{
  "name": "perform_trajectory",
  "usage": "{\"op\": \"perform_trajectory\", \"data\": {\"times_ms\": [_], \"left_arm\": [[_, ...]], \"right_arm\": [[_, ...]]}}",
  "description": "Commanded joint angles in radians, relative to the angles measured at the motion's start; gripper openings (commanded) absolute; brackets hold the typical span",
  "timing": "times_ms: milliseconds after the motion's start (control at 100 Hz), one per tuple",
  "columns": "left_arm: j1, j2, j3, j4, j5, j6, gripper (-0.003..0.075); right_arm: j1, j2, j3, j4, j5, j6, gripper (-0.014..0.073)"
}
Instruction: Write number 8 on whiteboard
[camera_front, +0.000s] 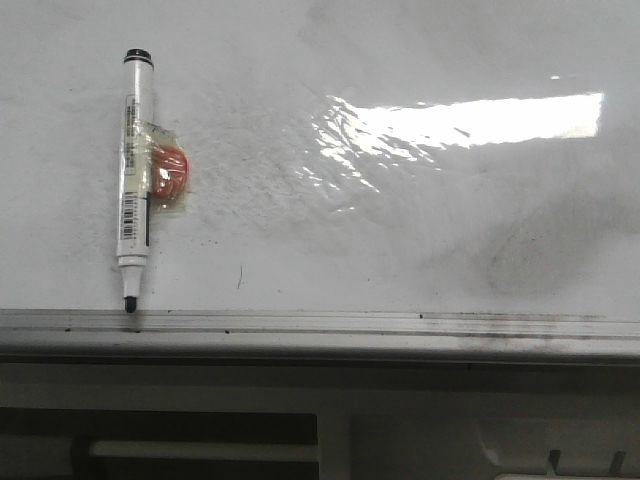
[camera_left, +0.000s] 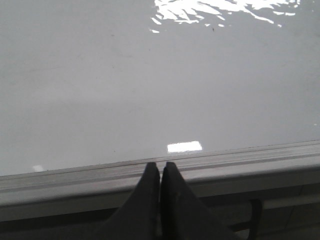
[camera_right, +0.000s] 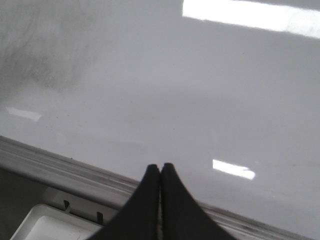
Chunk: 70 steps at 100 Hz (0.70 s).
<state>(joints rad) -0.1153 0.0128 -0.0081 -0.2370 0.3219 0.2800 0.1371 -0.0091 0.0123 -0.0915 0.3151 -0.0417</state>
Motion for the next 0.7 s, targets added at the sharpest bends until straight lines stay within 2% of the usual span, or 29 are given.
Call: {"op": "perform_trajectory", "data": {"times_ms": [0, 200, 290, 360, 450, 460, 520, 610, 690], "left_arm": [[0.003, 0.007, 0.041, -0.014, -0.068, -0.009, -0.002], [0.003, 0.007, 0.041, -0.014, -0.07, -0.009, -0.002], [0.003, 0.007, 0.041, -0.047, -0.109, -0.009, -0.002], [0.003, 0.007, 0.041, -0.236, -0.187, -0.011, -0.002], [0.003, 0.007, 0.041, -0.711, -0.266, -0.011, -0.002], [0.003, 0.007, 0.041, -0.711, -0.269, -0.011, -0.002], [0.003, 0.007, 0.041, -0.955, -0.309, -0.011, -0.002], [0.003, 0.007, 0.041, -1.154, -0.381, -0.011, -0.002], [0.003, 0.007, 0.041, -1.235, -0.393, -0.011, -0.002]], "right_arm": [[0.002, -0.022, 0.011, -0.026, -0.083, -0.001, -0.0064], [0.002, -0.022, 0.011, 0.012, -0.383, 0.0, -0.0064], [0.002, -0.022, 0.011, 0.064, -0.429, 0.0, -0.0064], [0.002, -0.022, 0.008, 0.122, -0.43, 0.003, -0.0064], [0.002, -0.022, 0.005, 0.264, -0.424, 0.017, -0.0064], [0.002, -0.022, 0.005, 0.273, -0.426, 0.017, -0.0064], [0.002, -0.022, 0.0, 0.349, -0.428, 0.017, -0.0064], [0.002, -0.022, -0.019, 0.389, -0.407, 0.017, -0.0064], [0.002, -0.018, -0.049, 0.389, -0.363, 0.017, -0.0064]]}}
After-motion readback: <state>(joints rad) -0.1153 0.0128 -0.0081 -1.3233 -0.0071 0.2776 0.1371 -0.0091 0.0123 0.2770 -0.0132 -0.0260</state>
